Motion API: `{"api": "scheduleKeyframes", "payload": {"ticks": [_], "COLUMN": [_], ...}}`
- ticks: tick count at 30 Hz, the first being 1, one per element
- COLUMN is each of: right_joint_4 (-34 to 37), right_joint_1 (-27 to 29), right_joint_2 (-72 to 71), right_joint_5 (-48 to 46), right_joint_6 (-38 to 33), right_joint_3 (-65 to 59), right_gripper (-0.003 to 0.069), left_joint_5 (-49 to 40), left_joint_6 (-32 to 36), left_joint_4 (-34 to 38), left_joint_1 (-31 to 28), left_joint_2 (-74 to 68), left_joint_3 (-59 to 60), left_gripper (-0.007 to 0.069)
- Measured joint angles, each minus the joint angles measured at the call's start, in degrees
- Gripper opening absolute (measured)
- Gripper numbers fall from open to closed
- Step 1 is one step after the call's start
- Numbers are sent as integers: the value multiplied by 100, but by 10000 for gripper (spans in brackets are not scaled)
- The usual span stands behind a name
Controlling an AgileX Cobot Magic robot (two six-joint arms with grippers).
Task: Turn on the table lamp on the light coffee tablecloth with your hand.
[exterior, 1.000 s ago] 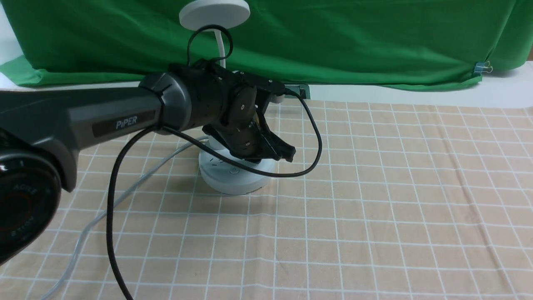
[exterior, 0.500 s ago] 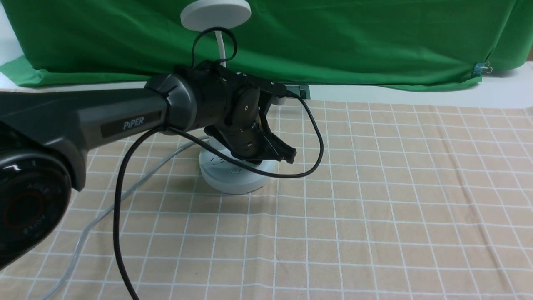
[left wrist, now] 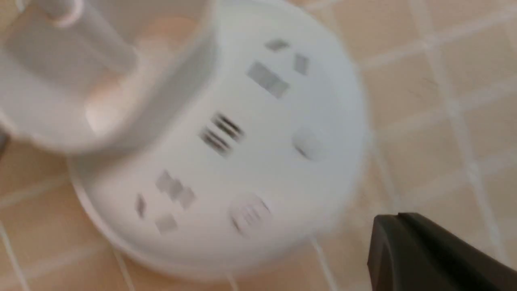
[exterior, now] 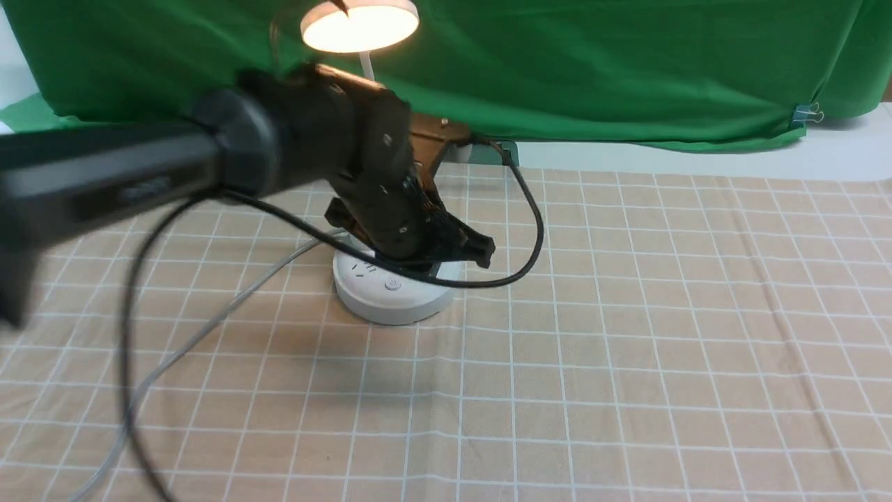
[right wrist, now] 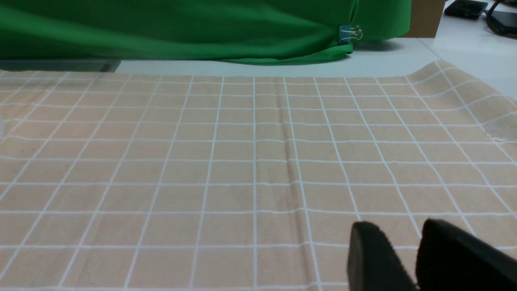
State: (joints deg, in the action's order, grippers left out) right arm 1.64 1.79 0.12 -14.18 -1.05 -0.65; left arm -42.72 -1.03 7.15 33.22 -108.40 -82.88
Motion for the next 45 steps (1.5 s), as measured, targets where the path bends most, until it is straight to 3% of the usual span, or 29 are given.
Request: {"api": "scheduleKeyframes", "payload": {"ticks": [3, 9, 14, 21, 27, 39, 42, 45], "right_joint_4": [0, 0, 0, 0, 0, 0, 0, 0], "right_joint_1": [0, 0, 0, 0, 0, 0, 0, 0], "right_joint_2": [0, 0, 0, 0, 0, 0, 0, 0], "right_joint_5": [0, 0, -5, -5, -1, 1, 1, 1], "right_joint_6": [0, 0, 0, 0, 0, 0, 0, 0], "right_joint_3": [0, 0, 0, 0, 0, 0, 0, 0], "right_gripper": [238, 238, 238, 238, 238, 238, 238, 238], "left_joint_5": [338, 2120, 3012, 3439, 3651, 3539, 3764, 4213], "left_joint_6": [438, 714, 737, 827, 840, 543, 442, 103], "left_joint_4": [465, 864, 882, 812, 770, 617, 323, -122], "left_joint_1": [194, 744, 918, 925, 925, 925, 903, 513], "left_joint_2": [677, 2829, 4863, 7049, 7917, 8071, 8328, 8926], "left_joint_3": [1017, 3433, 4549, 5466, 6032, 6665, 6887, 7288], "left_gripper": [0, 0, 0, 0, 0, 0, 0, 0]}}
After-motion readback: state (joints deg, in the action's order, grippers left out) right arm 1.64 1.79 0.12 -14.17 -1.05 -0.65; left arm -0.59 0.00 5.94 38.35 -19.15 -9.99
